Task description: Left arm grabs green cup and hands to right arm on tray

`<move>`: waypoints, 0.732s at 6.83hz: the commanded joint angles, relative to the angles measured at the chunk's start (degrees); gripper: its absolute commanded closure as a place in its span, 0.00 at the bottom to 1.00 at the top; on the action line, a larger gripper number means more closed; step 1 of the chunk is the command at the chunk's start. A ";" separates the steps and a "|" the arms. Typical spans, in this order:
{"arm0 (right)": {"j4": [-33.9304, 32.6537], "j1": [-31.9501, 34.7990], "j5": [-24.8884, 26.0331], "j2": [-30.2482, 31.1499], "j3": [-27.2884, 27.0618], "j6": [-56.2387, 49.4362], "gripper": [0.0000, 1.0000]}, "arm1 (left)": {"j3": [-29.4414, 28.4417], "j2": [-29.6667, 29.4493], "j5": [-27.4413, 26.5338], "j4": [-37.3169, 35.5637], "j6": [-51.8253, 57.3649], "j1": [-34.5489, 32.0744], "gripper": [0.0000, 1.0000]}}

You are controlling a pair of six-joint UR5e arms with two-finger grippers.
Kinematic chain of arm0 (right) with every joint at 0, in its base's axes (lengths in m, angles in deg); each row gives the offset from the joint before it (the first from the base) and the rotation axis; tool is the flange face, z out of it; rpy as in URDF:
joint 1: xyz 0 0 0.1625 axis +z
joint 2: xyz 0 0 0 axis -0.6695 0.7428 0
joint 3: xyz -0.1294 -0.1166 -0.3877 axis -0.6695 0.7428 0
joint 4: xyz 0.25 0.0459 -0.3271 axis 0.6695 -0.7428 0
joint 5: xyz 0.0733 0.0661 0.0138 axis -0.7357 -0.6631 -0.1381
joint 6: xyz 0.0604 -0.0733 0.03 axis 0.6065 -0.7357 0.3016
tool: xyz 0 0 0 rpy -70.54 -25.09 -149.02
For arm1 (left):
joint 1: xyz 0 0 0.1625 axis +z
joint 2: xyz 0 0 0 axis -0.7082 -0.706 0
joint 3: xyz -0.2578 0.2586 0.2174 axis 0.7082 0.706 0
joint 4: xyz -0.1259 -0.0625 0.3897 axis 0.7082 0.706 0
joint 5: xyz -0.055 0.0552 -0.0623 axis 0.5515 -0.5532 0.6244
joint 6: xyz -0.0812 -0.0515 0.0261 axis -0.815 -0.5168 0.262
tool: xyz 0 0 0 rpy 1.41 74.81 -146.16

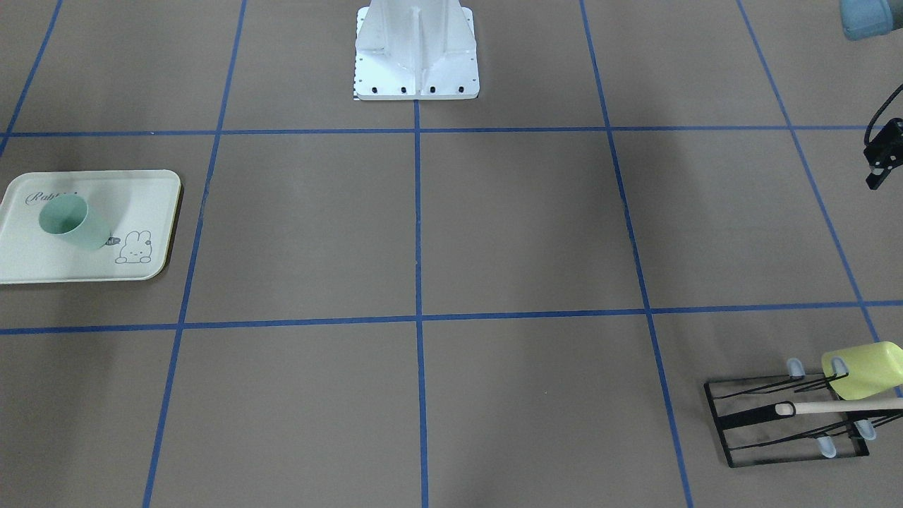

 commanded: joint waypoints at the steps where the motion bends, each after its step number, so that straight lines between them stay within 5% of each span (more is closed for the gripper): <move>1: -23.54 8.86 -0.20 -9.07 1.97 -21.69 0.00 | -0.53 0.90 0.25 -7.13 12.13 -1.20 0.00; 2: -26.24 11.17 -2.03 -8.84 1.98 -25.51 0.00 | -2.45 1.17 1.13 -7.85 13.84 -4.52 0.00; 4: -24.35 11.98 -4.16 -4.03 3.46 -25.55 0.00 | -10.07 1.26 14.69 -6.99 21.64 -11.80 0.00; 5: -16.50 12.07 -4.16 -0.96 3.82 -27.73 0.00 | -11.24 1.61 14.84 -7.07 25.16 -12.37 0.00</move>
